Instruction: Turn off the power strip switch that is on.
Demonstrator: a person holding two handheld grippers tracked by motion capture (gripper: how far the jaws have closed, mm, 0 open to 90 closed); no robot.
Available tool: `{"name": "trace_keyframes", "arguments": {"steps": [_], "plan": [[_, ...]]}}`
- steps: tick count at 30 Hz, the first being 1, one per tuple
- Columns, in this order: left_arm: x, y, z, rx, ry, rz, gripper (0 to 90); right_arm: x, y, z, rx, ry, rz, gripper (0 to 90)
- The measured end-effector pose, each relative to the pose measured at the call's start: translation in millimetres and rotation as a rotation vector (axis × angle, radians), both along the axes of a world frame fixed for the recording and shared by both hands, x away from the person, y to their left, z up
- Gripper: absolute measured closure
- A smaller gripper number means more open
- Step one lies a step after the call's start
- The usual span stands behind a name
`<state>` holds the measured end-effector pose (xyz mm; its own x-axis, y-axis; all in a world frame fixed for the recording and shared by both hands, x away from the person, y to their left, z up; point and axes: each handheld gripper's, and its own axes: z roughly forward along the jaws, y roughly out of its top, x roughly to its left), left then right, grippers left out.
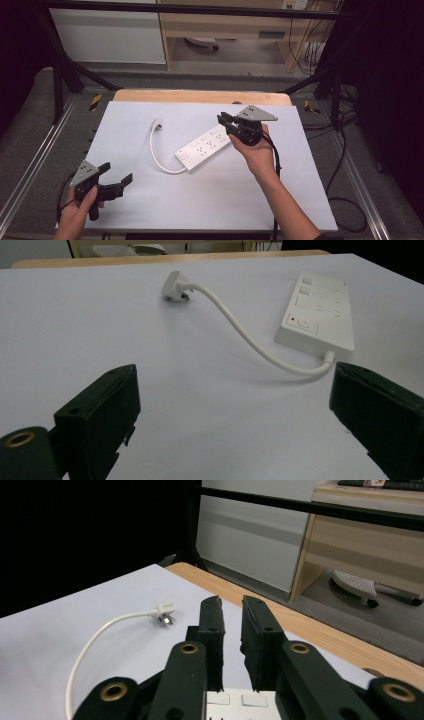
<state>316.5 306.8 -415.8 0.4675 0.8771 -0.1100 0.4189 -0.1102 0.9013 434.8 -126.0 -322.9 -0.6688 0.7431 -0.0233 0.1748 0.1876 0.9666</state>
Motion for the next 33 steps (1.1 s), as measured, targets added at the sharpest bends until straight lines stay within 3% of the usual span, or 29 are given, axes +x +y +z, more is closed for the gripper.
{"name": "trace_keyframes", "arguments": {"steps": [11, 33], "plan": [[-0.1, 0.2, 0.1, -0.001, -0.002, 0.001, 6.0, 5.0, 8.5, -3.1, -0.01, -0.016, 0.017, 90.0], [-0.3, 0.3, 0.5, 0.001, -0.003, -0.001, 6.0, 17.2, 24.6, -7.8, -0.024, -0.006, 0.028, 90.0]]}}
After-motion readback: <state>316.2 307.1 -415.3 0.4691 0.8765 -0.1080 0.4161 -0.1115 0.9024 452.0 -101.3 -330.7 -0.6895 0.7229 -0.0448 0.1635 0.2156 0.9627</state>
